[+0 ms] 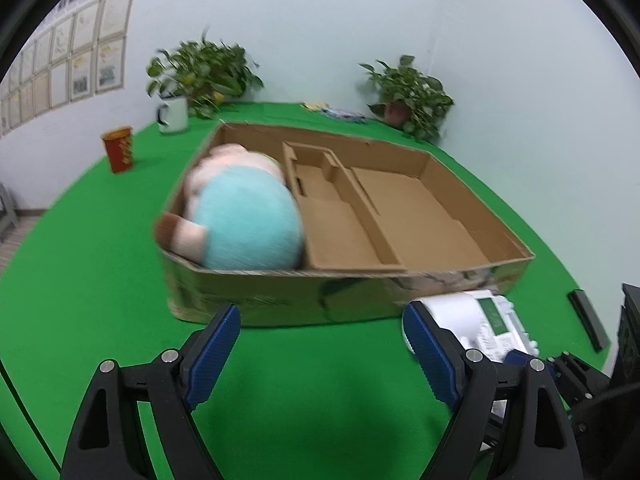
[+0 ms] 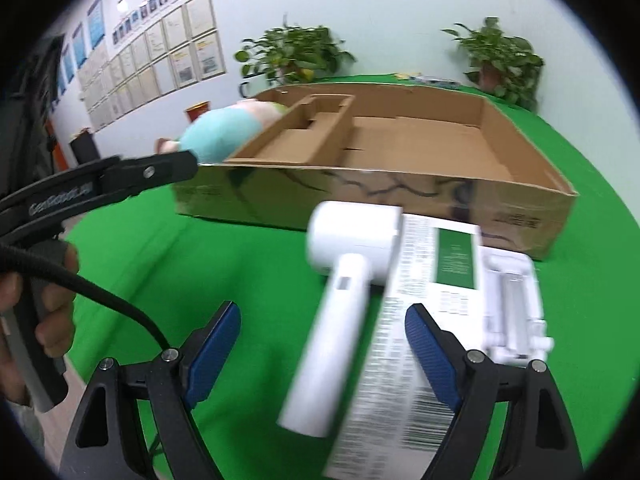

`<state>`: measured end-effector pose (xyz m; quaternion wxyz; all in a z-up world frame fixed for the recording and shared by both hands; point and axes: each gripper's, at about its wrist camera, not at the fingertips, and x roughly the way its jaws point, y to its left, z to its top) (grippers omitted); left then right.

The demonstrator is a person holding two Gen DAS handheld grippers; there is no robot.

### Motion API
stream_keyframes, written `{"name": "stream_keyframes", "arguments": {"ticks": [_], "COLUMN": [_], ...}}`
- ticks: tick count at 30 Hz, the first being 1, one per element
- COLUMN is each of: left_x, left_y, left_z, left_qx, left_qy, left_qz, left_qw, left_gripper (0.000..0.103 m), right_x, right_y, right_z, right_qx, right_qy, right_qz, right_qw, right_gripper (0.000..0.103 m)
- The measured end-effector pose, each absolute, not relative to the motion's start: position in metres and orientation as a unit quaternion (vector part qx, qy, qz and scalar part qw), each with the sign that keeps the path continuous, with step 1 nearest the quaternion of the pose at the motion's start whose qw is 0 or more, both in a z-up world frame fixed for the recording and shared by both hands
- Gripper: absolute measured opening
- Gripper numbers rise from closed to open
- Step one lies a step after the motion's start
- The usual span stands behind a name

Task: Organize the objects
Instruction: 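Move the right gripper toward the white hair dryer beside the box, then close the right gripper on the hair dryer handle and lift it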

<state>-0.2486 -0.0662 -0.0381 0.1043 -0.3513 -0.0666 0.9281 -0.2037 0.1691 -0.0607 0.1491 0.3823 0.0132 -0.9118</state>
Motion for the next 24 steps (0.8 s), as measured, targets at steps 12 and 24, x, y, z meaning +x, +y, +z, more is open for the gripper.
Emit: {"name": "stream_keyframes", "arguments": {"ticks": [12,24], "left_x": [-0.253,-0.24], "left_y": [-0.066,-0.07], "left_z": [-0.06,-0.083], "left_qx": [-0.4,-0.457], "left_qy": [-0.098,-0.147], "left_qz": [0.898,0.851], "left_qw": [0.155,0.213], "left_gripper": [0.083,0.081], "right_x": [-0.206,-0.184], "right_y": [0.142,0.125], "right_z": [-0.066,-0.068], "right_qx": [0.385,0.403], "right_qy": [0.053,0.047], "right_qz": [-0.908,-0.89], "right_qw": [0.159,0.207], "right_gripper": [0.077,0.034]}}
